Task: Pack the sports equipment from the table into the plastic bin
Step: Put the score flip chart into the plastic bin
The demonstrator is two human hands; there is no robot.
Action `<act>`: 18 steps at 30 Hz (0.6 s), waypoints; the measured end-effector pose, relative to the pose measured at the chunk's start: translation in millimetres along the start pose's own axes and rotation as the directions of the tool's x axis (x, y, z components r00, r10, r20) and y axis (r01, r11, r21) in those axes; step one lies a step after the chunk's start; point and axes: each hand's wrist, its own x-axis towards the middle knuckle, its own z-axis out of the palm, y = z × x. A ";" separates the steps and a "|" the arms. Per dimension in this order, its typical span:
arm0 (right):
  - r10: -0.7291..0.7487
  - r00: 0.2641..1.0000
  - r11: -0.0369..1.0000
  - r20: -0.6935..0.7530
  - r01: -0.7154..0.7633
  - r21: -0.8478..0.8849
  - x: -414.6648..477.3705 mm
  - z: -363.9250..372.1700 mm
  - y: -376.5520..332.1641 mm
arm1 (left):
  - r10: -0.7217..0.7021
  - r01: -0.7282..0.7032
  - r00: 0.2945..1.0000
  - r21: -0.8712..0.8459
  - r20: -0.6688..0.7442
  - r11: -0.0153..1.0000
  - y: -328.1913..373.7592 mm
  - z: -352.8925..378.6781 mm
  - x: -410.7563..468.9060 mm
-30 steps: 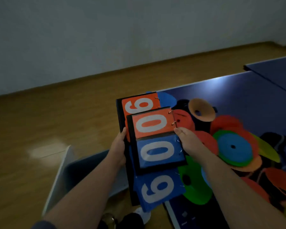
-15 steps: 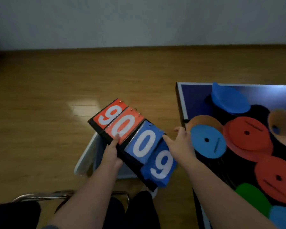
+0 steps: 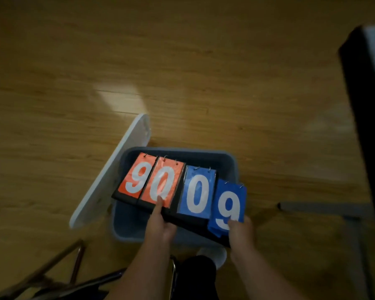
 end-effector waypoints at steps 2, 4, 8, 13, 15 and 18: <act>-0.002 1.000 1.000 -0.028 0.001 -0.026 41.9 16.3 17.6 | -0.037 0.037 0.999 -0.022 0.012 0.999 -1.5 -12.0 41.5; -0.019 1.000 0.998 -0.024 0.017 -0.061 81.5 33.5 34.8 | -0.058 0.058 0.998 -0.012 -0.008 0.998 -3.3 -23.4 81.7; -0.049 0.999 0.996 0.003 0.049 -0.069 140.9 51.1 50.5 | -0.034 0.051 0.993 0.152 -0.109 0.987 -5.0 -26.4 136.3; -0.030 0.991 0.995 0.130 0.043 -0.092 213.6 81.3 67.9 | -0.042 0.082 0.982 0.215 -0.182 0.973 -5.9 -31.4 204.5; -0.024 0.986 0.997 0.167 0.035 -0.062 233.9 95.6 65.3 | -0.011 0.056 0.982 0.235 -0.189 0.970 -0.6 -36.7 233.9; 0.001 0.976 0.999 0.220 0.010 -0.047 261.0 113.1 67.7 | 0.034 0.028 0.977 0.283 -0.212 0.959 5.9 -48.3 273.1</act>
